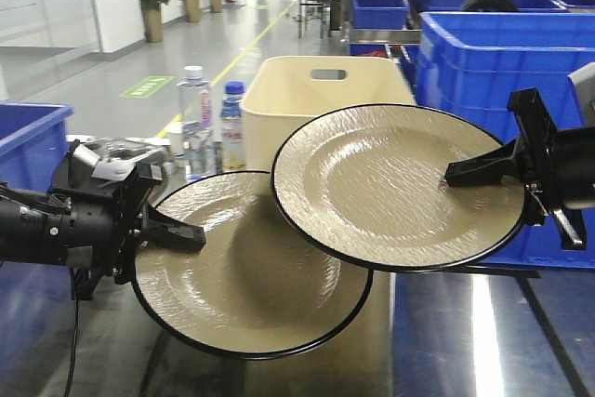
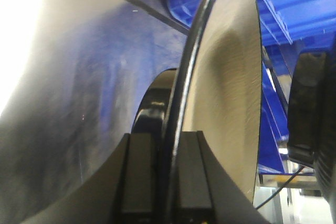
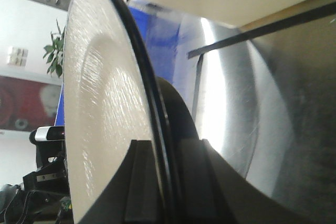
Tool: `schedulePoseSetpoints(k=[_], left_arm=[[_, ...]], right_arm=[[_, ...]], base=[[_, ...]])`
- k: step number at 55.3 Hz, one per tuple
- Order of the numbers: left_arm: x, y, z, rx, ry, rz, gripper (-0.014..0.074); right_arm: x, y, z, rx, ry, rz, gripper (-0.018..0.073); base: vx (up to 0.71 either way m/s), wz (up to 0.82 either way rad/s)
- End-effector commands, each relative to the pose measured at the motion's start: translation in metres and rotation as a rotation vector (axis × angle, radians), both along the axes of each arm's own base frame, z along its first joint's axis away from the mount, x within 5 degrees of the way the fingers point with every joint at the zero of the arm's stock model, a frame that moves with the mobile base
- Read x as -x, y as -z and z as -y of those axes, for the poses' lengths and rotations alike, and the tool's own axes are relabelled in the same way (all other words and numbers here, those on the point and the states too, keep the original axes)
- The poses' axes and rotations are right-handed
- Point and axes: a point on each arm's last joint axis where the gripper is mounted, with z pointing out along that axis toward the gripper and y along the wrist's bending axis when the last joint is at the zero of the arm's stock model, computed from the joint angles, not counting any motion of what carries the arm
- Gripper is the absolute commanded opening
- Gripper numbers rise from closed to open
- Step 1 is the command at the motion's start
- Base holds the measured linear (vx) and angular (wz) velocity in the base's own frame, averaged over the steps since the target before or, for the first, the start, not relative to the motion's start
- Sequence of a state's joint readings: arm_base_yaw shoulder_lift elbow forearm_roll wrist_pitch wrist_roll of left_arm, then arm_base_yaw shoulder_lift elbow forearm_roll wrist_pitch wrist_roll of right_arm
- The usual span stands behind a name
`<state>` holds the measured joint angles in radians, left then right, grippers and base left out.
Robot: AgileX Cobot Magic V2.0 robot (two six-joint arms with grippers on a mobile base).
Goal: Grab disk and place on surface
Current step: 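Hold both plates raised while the base drives to the steel counter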
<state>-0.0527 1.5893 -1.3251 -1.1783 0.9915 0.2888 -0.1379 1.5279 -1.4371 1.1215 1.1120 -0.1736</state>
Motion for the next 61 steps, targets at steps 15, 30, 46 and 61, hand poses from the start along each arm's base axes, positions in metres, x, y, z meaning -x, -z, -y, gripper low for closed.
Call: schedulePoseSetpoints(k=[15,30,46,61], left_arm=[[0.0105,-0.0382,0.0028,0.137,-0.026,0.073,-0.0001],[0.0105,-0.0382,0.0028,0.137,-0.026,0.073,-0.0001],[0.0106,-0.0382,0.0028,0.137,-0.025,0.073,-0.0001],[0.0105,-0.0382,0.0028,0.137,-0.025,0.073,-0.0001]], right_arm=[[0.0107,-0.0361,-0.0036,-0.121,0.021,0.108,-0.0008],[0.0106,-0.0361,-0.0035,-0.121,0.023,0.109,-0.0008],[0.0106,-0.0361,-0.0035,-0.121,0.023,0.109,-0.0008],[0.0106,-0.0361,-0.0035,-0.121,0.023,0.109,-0.0008]], base=[[0.11,-0.22],[0.04,-0.11],[0.0,-0.01],[0.0,0.0]])
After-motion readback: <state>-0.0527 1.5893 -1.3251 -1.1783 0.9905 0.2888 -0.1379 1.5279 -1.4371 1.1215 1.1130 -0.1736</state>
